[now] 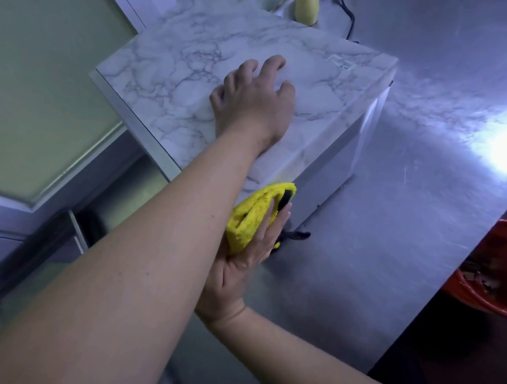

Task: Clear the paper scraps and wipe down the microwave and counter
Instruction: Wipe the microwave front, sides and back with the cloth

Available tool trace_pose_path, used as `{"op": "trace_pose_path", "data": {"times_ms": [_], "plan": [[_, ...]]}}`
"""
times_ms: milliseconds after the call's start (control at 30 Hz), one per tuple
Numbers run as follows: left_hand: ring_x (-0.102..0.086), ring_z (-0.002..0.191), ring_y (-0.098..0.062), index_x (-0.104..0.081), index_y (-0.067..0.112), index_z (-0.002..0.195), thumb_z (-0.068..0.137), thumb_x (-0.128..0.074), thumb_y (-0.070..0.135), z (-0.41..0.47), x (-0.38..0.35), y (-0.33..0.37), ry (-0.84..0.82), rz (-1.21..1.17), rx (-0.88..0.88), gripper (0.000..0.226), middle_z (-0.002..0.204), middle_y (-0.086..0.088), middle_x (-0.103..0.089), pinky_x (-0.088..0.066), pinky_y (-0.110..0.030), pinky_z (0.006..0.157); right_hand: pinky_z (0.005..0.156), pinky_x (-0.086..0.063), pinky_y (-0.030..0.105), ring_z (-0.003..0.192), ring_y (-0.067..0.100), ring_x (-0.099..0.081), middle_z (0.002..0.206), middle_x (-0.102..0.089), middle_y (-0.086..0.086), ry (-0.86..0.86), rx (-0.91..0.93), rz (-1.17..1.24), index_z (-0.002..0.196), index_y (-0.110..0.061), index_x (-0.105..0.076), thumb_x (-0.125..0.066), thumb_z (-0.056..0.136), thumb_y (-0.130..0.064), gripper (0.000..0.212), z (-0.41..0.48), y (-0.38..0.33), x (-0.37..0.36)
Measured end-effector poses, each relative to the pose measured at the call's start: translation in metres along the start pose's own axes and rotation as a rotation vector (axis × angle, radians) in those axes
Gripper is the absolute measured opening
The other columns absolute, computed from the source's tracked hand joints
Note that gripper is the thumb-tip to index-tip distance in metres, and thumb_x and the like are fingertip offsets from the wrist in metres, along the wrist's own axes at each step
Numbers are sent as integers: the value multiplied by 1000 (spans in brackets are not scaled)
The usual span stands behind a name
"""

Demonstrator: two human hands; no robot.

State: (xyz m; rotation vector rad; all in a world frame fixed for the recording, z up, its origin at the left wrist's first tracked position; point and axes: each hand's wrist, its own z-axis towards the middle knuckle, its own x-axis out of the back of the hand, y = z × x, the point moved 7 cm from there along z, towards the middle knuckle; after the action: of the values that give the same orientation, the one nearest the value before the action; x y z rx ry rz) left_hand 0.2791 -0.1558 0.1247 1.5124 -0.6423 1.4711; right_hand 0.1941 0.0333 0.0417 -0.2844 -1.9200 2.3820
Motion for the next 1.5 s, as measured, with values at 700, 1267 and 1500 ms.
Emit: {"op": "trace_pose_path", "data": {"times_ms": [700,1267,1500], "plan": [[-27,139,-18,-41,48,136,94,-32,47,-3,3,2,-3,9,5,43,151,9,-35,-15,-41,116,124,-20,46,148,5,-28,159,-34,-17,-408,-586,269,155,-36,-26,-50,98,-34,62,-40,128,62],[-29,138,-20,-41,46,136,94,-31,47,-3,2,2,23,36,-14,43,150,7,-36,-16,-43,114,116,-38,43,134,17,-50,149,-49,-1,59,-664,406,152,-28,-35,-46,104,-37,50,203,188,59],[-29,137,-21,-40,46,134,94,-29,47,0,0,2,25,47,-13,42,149,7,-36,-16,-42,113,107,-48,34,129,16,-54,145,-54,-2,97,-785,477,152,-27,-35,-44,105,-41,50,139,188,50]]}}
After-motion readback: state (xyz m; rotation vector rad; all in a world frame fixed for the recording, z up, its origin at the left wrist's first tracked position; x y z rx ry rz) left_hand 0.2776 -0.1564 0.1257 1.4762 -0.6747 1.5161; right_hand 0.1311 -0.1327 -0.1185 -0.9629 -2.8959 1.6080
